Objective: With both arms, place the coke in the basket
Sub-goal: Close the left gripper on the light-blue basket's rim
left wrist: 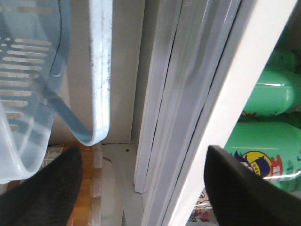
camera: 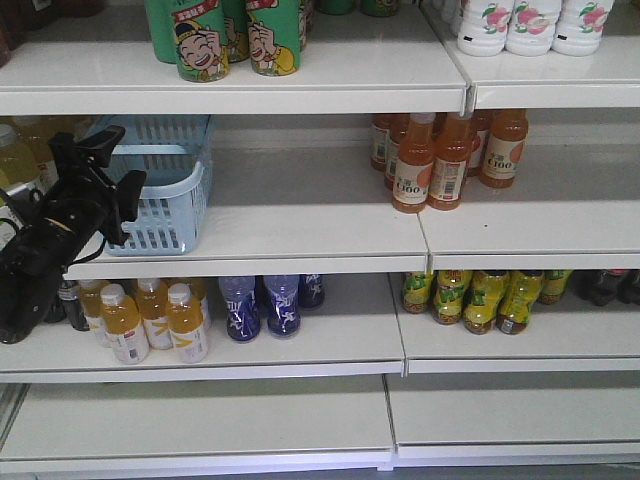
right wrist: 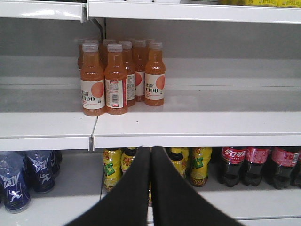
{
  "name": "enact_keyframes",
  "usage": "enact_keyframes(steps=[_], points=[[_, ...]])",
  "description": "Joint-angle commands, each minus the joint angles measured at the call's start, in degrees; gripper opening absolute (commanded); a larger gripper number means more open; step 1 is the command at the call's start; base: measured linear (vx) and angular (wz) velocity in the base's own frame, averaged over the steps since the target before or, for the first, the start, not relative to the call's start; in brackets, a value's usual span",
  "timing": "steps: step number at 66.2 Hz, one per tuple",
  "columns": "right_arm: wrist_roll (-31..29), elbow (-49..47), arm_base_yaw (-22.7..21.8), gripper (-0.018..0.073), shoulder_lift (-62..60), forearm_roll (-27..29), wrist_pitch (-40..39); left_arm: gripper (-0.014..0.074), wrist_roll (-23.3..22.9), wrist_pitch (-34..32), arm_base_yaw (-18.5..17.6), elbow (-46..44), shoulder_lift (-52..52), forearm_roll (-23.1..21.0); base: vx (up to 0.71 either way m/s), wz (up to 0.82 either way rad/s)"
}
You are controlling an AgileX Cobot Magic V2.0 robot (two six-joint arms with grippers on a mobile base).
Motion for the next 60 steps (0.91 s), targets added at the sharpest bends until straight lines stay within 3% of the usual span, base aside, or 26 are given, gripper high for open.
enact_keyframes(steps=[1,27,40,60], points=[[-0.22,0.87,-0.06,-0.0009,-0.85,-0.44,-4.27,0.0522,-0.55,-2.04,0.45,-2.75,-2.40,-0.55,0.00,0.00],[-0.22,0.87,-0.06,-0.0009,-0.85,-0.44,-4.27,0.0522,-0.65,5.03,2.89,-7.13,-2.00,1.44,0.00,0.00],[-0.22,0.87,-0.06,-0.0009,-0.85,-0.44,-4.27,0.0522,-6.34,6.41,3.06,-11.51,1.13,3.89,0.00,0.00],[-0.22,0.87,-0.06,-0.0009,-0.85,-0.44,-4.27,0.0514,-6.51,8.45,3.18,-19.48,5.59,4.31,0.00,0.00]])
